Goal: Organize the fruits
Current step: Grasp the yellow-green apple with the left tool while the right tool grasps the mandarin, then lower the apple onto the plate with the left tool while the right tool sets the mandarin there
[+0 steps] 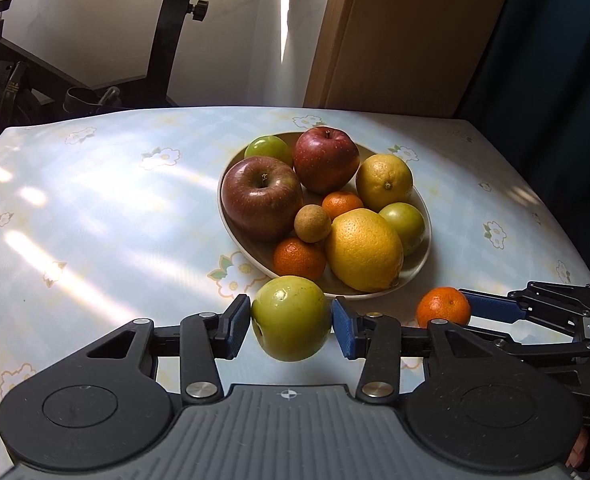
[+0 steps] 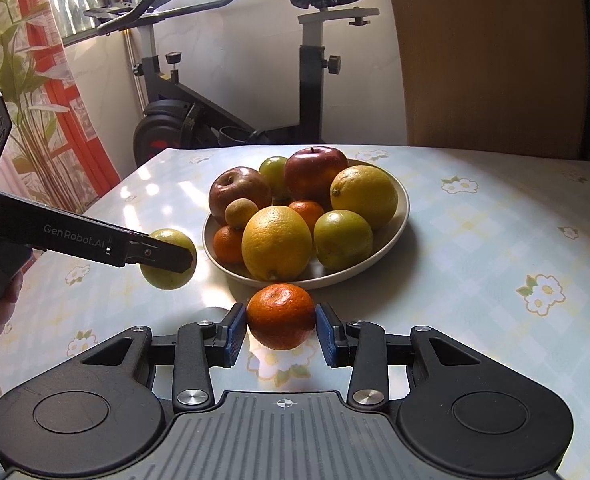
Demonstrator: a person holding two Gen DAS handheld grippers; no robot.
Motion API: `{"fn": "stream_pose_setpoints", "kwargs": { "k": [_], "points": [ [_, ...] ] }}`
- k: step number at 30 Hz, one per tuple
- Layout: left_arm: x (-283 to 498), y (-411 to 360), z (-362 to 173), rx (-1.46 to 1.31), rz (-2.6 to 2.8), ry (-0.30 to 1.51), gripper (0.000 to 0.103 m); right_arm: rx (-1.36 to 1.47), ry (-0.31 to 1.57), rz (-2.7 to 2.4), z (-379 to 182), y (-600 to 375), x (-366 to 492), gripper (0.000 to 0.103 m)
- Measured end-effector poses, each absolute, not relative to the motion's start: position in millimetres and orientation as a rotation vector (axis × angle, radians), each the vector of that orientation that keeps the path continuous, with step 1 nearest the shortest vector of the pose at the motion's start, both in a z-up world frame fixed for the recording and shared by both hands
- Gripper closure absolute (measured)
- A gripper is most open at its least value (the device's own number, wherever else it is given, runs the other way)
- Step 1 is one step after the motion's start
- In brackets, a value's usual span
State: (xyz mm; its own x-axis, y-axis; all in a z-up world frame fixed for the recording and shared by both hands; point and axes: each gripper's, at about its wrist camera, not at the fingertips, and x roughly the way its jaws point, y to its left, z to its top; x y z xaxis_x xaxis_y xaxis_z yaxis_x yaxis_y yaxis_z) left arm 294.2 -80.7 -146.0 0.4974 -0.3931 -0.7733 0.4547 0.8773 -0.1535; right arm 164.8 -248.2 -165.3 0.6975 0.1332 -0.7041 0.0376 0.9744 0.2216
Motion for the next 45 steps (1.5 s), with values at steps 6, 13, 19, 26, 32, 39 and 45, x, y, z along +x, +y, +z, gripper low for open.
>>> {"fn": "stream_pose_setpoints", "kwargs": {
  "k": [6, 13, 19, 26, 32, 39, 45],
  "points": [
    [303, -85, -125, 0.039, -0.534, 0.872, 0.056, 0.175, 0.778, 0.056, -155, -254, 182, 0.068],
    [332, -113, -108, 0.058, -0.558, 0.833, 0.056, 0.145, 0.736, 0.055, -146, -267, 216, 0.068],
    [365, -130, -115, 0.031, -0.570, 0.878, 0.056, 0.134, 0.744, 0.065, -153, -272, 239, 0.068],
    [373, -135, -122, 0.059, -0.579, 0.901, 0.056, 0.144, 0.748, 0.071, -160, -270, 245, 0.068],
    [377, -137, -126, 0.058, -0.586, 0.919, 0.056, 0.153, 0.748, 0.062, -161, -270, 245, 0.068],
    [379, -140, -127, 0.056, -0.582, 0.936, 0.056, 0.155, 0.755, 0.057, -161, -269, 247, 0.067],
    [377, -140, -119, 0.052, -0.593, 0.915, 0.056, 0.141, 0.760, 0.050, -157, -268, 245, 0.067]
  ]
}}
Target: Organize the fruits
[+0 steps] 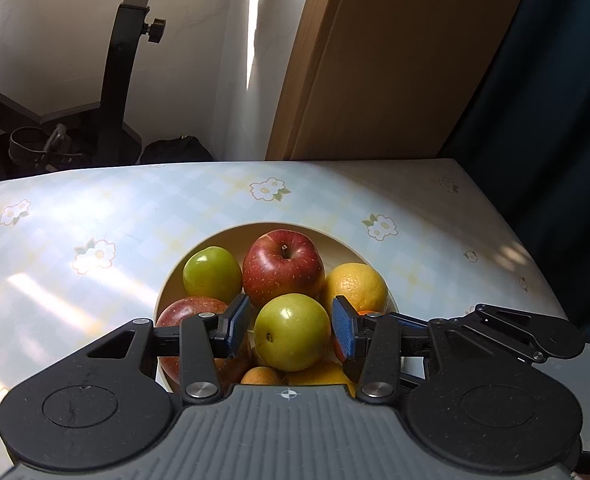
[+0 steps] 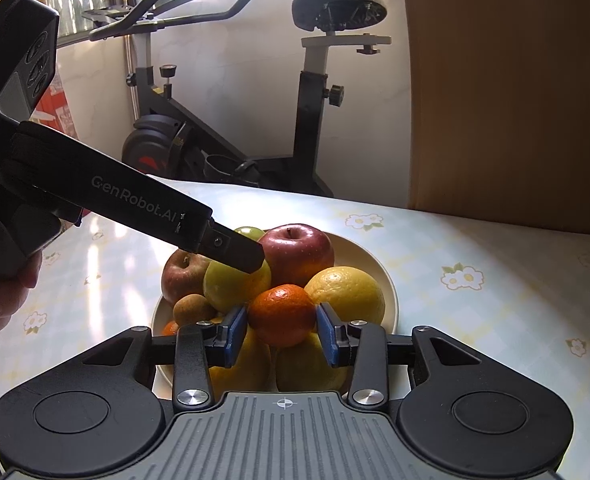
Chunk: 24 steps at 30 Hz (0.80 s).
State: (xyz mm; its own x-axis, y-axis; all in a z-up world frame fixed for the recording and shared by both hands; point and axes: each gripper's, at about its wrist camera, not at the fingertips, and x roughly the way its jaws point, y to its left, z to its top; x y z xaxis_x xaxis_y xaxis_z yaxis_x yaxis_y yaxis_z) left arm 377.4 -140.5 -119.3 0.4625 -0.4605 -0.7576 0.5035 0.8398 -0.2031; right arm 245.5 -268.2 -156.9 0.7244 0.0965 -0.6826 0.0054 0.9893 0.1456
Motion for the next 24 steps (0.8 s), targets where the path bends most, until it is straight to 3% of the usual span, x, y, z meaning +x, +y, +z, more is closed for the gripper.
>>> {"fn": "stream_pose_setpoints", "kwargs": {
  "k": [8, 16, 19, 24],
  "points": [
    [363, -129, -99, 0.047, -0.556, 0.855, 0.054, 0.131, 0.745, 0.019, -148, -269, 238, 0.067],
    [342, -109, -77, 0.043, -0.497, 0.761, 0.033, 0.147, 0.728, -0.031, -136, -273, 227, 0.067],
    [335, -102, -68, 0.047, -0.463, 0.731, 0.022, 0.155, 0.715, -0.048, -128, -274, 222, 0.058],
    [320, -93, -57, 0.056, -0.423, 0.693, 0.016, 0.158, 0.693, -0.080, -112, -275, 212, 0.041]
  ]
}}
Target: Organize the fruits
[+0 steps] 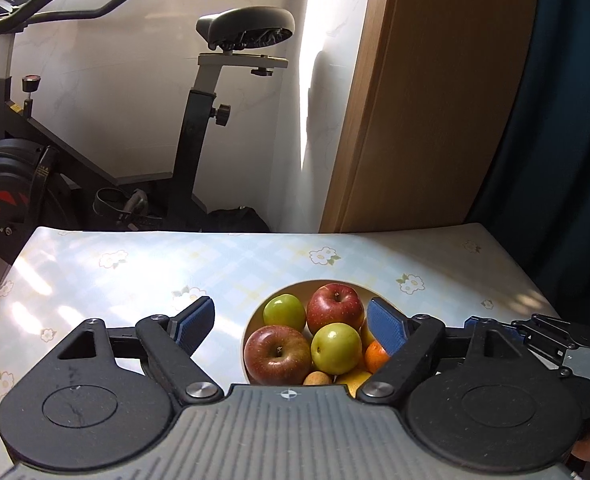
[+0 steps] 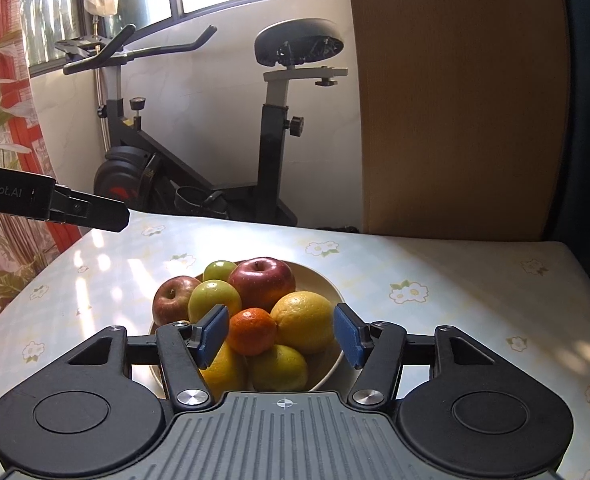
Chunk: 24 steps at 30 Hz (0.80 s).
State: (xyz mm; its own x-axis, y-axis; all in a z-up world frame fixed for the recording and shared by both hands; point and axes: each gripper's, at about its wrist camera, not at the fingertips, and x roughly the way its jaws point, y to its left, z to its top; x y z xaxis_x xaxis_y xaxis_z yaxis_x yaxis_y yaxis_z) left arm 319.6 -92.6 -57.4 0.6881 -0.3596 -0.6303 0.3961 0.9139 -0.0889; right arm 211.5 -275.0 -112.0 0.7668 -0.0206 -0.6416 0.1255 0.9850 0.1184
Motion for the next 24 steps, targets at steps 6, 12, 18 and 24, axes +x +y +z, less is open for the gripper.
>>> {"fn": "stream_pose_setpoints", "kwargs": {
  "k": [6, 12, 18, 24],
  "points": [
    [305, -83, -50, 0.031, -0.404, 0.677, 0.015, 0.158, 0.639, -0.090, -86, -272, 200, 0.007],
    [283, -73, -40, 0.021, -0.373, 0.646, 0.014, 0.143, 0.609, -0.110, -58, -262, 188, 0.000],
    [256, -60, -22, -0.017, -0.362, 0.606, 0.014, 0.156, 0.586, -0.133, -28, -255, 169, 0.000],
    [230, -57, -2, 0.020, -0.342, 0.548, 0.014, 0.164, 0.554, -0.145, -3, -249, 151, 0.000]
  ]
}}
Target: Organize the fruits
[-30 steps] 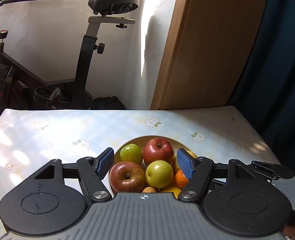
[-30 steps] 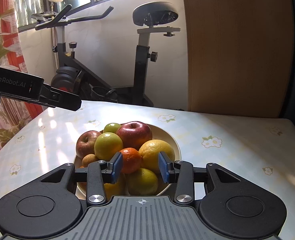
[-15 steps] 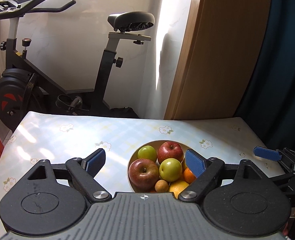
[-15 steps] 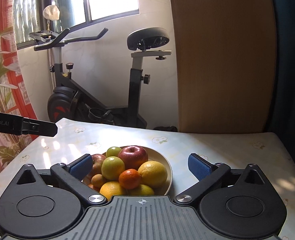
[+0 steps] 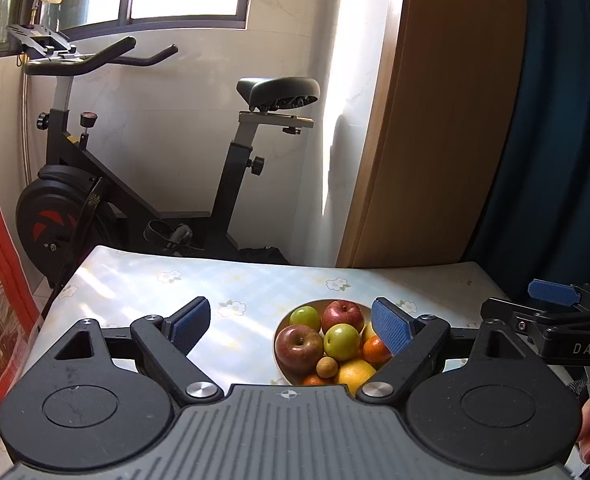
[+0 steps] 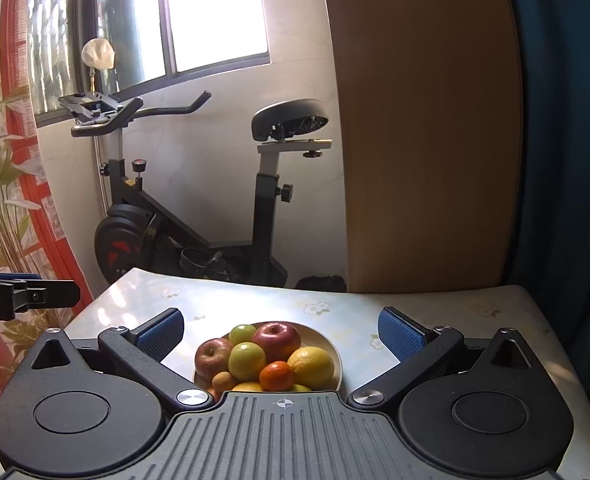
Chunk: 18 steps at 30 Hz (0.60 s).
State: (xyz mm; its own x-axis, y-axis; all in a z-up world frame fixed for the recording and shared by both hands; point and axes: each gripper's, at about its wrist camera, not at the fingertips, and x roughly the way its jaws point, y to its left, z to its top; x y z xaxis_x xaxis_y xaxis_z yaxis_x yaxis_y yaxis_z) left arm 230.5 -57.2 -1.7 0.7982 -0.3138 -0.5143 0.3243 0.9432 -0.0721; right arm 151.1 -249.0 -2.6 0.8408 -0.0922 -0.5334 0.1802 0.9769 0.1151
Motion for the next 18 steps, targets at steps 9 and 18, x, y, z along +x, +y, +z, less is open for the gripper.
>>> {"fn": "stream_pose_setpoints", "kwargs": {
  "k": [9, 18],
  "points": [
    [205, -59, 15, 0.038, -0.329, 0.497, 0.014, 0.168, 0.516, -0.154, 24, -247, 128, 0.000],
    [197, -54, 18, 0.022, -0.304, 0.492, 0.014, 0.172, 0.508, -0.158, 29, -245, 122, 0.000]
  ]
}}
